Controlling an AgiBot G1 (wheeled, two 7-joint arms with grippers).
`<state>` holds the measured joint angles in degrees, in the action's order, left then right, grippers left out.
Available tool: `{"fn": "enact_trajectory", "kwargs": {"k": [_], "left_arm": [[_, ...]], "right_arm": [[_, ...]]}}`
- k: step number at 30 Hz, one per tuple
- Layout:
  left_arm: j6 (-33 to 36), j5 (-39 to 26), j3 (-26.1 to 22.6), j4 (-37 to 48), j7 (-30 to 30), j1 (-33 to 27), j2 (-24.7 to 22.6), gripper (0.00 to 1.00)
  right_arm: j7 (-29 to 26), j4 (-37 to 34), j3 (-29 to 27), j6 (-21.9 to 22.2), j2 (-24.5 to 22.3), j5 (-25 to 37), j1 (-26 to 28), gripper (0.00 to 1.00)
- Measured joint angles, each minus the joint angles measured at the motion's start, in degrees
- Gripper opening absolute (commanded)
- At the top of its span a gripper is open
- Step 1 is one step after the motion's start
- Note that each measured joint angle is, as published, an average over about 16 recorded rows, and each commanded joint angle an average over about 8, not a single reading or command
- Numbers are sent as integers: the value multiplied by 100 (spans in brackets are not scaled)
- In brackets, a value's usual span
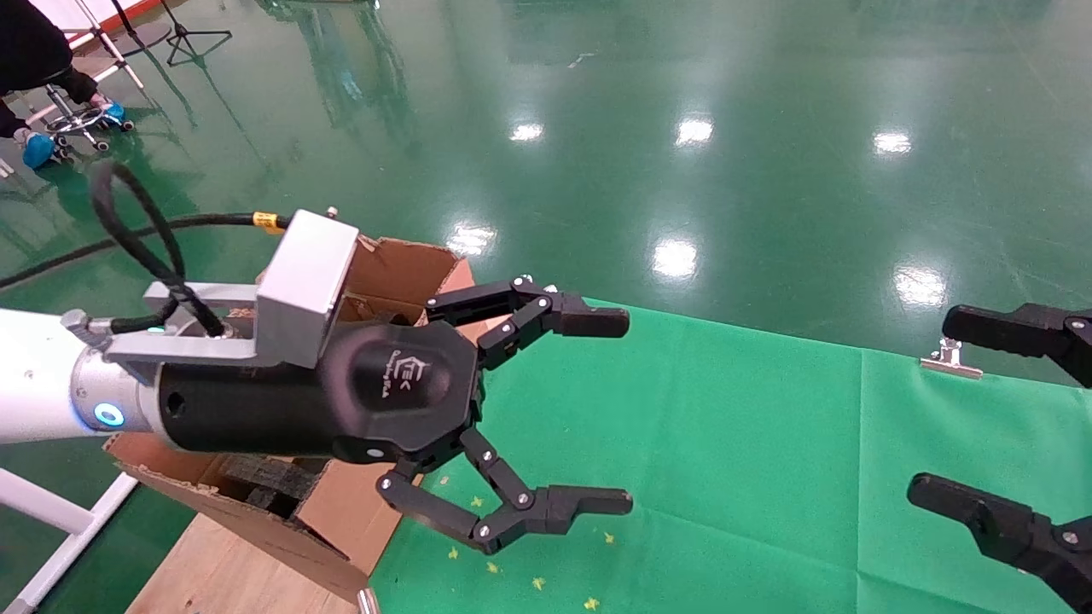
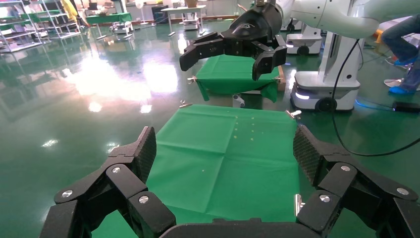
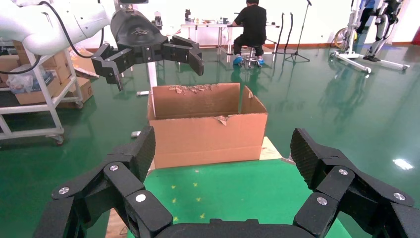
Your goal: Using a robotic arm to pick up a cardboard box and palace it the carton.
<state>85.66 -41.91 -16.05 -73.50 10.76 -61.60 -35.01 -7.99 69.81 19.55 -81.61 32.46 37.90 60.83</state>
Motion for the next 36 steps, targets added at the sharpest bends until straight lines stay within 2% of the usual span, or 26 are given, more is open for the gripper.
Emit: {"fn": "enact_trajectory", "kwargs": {"k": [36], "left_arm": [[0, -1, 0, 0, 0, -1, 0, 100]], "right_arm": [[0, 0, 0, 0, 0, 0, 0, 100]]}}
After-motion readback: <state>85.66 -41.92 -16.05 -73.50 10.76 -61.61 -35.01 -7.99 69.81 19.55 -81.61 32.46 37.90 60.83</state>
